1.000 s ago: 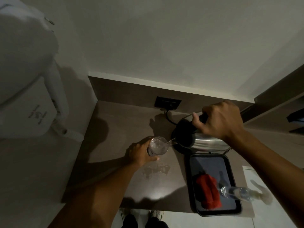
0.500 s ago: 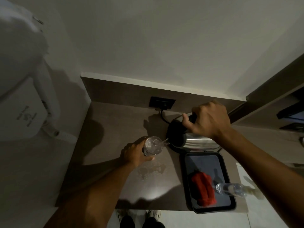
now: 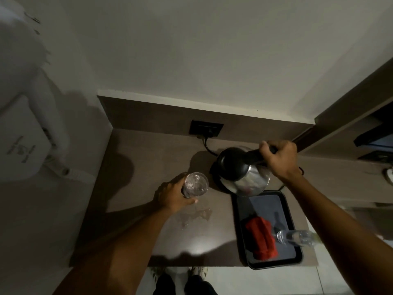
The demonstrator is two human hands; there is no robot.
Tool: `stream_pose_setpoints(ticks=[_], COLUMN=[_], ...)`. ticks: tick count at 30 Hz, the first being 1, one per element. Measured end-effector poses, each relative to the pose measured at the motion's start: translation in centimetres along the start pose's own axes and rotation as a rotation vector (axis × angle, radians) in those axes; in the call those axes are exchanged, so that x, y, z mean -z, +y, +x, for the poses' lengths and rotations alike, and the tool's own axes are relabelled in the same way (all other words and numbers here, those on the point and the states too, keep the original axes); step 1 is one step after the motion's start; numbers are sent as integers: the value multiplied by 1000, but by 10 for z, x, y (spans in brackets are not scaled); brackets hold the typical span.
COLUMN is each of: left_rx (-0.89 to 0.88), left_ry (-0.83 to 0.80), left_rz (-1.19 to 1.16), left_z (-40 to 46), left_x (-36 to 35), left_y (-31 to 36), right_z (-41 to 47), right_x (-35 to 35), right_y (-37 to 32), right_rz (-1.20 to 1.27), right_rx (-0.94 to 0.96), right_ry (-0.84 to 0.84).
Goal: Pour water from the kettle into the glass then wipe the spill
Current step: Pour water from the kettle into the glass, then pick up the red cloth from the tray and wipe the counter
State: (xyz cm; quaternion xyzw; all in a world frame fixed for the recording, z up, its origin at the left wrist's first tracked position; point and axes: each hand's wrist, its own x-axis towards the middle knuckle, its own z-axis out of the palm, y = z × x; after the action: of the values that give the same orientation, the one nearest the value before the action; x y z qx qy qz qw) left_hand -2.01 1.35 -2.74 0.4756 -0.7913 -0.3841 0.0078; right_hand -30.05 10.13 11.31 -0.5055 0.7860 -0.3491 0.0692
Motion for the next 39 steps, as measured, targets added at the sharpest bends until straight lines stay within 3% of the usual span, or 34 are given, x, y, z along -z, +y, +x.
stream_pose_setpoints(ticks=[4, 13, 23, 31, 39], left_rx=[6, 29, -11, -14, -22], left_ry=[-12, -21, 15, 29, 35], left_rz=[14, 13, -10, -54, -150], left_z=[0, 3, 4, 6, 9], left_x=[1, -2, -8, -12, -20], left_y=[2, 6, 4, 2, -4], right_z=[-1, -8, -6, -13, -18], right_x=[-4, -32, -32, -26, -22], right_y=[24, 81, 85, 108, 97], right_rz=[243, 473, 527, 520, 320], right_rx=[-246, -507, -417, -510, -473], right_ry=[110, 236, 146, 181, 170])
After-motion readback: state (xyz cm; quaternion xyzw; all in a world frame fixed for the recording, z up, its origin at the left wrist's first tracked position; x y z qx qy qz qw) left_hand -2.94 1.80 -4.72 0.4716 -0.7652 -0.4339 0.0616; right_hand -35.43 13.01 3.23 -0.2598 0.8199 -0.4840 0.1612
